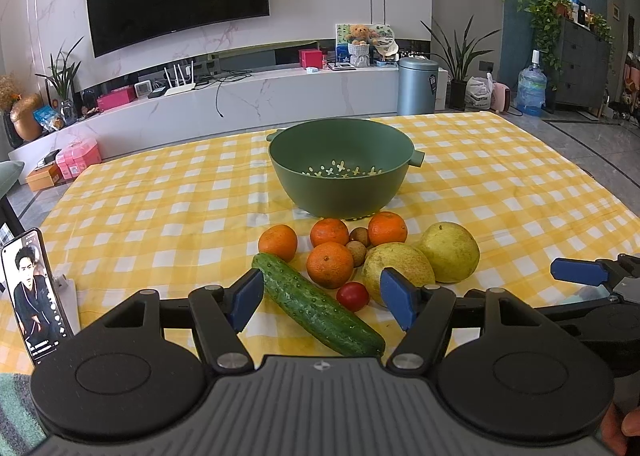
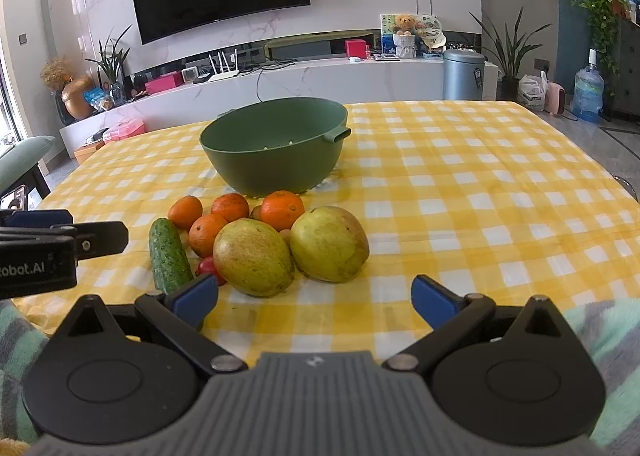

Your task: Organize fruits

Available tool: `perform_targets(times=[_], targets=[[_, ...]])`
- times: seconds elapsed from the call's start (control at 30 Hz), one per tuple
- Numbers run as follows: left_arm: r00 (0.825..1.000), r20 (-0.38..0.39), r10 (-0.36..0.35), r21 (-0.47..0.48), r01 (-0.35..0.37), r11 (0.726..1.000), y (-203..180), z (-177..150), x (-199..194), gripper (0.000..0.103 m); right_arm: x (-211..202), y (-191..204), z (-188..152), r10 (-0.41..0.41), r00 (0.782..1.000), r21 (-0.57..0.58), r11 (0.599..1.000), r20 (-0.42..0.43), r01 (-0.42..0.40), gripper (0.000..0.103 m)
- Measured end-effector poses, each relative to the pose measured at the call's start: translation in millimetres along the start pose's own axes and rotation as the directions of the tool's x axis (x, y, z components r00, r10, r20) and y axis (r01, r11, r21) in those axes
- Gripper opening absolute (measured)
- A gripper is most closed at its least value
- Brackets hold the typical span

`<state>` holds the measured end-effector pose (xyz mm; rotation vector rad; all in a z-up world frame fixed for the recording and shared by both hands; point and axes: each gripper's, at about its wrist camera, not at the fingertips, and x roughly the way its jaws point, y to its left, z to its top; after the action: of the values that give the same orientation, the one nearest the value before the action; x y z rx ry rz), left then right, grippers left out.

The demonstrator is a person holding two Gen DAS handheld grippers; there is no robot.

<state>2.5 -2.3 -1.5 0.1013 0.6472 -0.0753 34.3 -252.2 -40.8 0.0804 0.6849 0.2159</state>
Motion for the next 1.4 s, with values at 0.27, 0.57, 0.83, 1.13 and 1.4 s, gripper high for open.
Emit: perform_targets(times=[0.27,0.57,0.83,1.13,1.4], targets=[[1.000,-0.001,-0.001,-0.001,0.001,1.000,-0.6,0.3,0.0,0.079,0.4,-0.1,-0.3,-0.003,1.000,0.003,1.000,-0.005,0.003,0.099],[1.000,-0.003,-0.004,0.001,0.004,1.000,-3.5,-0.3,-1.7,0.079,1.4,0.4,0.6,-0.005,1.000,0.006,1.000,-0.015,0.006,0.099],[0.999,-0.023,-0.043,0.012,0.043,0.999,-10.4,-1.8,-1.6,0.079,6.8,-1.1,1.7,-0.003,0.999,0.013,1.000,-0.041,0.004,0.099],[0.989,-0.072,-0.133,0.030,0.135,0.990,-5.7,6.5,15.1,0.079,14.4,-17.9,7.5,0.029,0.999,0.110,0.994,-0.034,-0.025,0.099],[0.981,-0.072,-0.181,0.097,0.187,0.978,-20.2,8.6,39.0,0.079,35.8,-31.4,37.2,0.073,0.995,0.123,0.990,-0.063,-0.065,0.089]])
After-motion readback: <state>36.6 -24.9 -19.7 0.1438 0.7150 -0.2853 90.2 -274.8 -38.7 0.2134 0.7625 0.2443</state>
